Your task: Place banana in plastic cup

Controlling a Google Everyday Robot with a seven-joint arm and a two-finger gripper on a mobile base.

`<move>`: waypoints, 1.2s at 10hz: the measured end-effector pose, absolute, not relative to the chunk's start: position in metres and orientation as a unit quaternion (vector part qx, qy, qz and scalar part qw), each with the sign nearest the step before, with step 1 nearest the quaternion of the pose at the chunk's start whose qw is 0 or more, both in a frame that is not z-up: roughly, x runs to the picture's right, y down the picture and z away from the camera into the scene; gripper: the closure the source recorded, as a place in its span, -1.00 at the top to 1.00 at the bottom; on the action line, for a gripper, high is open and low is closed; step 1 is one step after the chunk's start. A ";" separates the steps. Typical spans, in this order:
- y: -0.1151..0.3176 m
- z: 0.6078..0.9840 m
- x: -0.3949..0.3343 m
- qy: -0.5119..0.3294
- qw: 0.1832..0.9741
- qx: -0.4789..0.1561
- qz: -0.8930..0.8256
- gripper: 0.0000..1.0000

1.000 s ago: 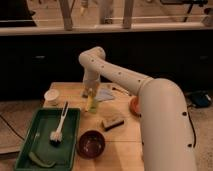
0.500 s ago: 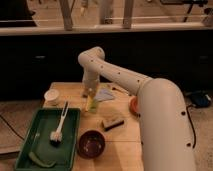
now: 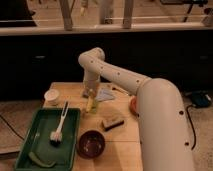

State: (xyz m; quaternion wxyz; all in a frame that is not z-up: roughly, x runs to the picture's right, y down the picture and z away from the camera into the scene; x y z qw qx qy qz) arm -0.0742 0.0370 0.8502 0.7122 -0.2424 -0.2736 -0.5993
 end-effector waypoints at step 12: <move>0.044 0.858 -0.067 -0.271 0.716 -0.253 -0.592 0.60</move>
